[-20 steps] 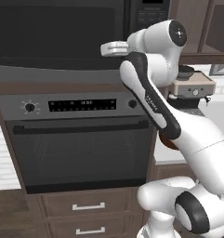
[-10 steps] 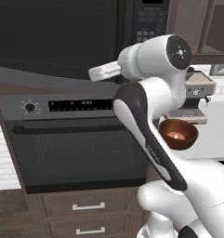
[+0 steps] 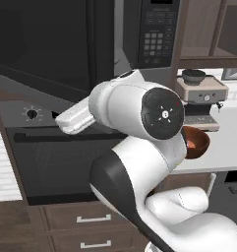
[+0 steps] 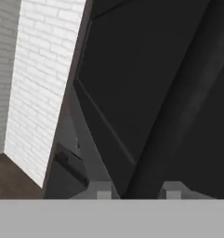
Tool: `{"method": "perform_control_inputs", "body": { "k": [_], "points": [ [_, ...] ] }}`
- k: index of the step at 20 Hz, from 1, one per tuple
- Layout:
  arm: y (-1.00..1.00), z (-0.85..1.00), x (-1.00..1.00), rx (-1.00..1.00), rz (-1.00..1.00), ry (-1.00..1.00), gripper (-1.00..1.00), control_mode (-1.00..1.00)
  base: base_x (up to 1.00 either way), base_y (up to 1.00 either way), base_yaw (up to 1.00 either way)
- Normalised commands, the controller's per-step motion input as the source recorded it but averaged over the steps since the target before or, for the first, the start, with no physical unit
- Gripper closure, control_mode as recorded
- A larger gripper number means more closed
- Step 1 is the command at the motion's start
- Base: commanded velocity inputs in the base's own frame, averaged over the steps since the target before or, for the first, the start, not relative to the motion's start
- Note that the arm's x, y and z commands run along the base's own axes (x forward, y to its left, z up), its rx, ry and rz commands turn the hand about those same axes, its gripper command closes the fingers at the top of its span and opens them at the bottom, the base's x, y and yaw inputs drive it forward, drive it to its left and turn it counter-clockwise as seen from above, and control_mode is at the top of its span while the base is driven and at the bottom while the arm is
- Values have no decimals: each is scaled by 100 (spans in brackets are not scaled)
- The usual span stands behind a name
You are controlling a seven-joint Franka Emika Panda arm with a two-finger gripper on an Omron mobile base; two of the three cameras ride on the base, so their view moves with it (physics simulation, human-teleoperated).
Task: Open the microwave, place the bowl with waffle inside the microwave, then close the microwave door and turn it on.
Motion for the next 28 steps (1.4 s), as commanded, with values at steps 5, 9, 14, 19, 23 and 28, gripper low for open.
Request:
{"method": "perform_control_inputs", "body": {
  "k": [5, 9, 14, 19, 23, 28],
  "points": [
    [50, -46, -100, 1, 5, -1, -100, -100, 0, 0, 0],
    [-56, -21, -100, 23, 0, -9, -100, -100, 0, 0, 0],
    [-100, -6, -100, 44, 0, -5, -100, -100, 0, 0, 0],
    [-100, 6, -29, 47, 0, -1, -100, -100, 0, 0, 0],
    [-100, 17, 2, 79, 0, 17, -100, -100, 0, 0, 0],
    [-93, 31, 24, 94, 2, 57, -100, -100, 0, 0, 0]
  ]
}}
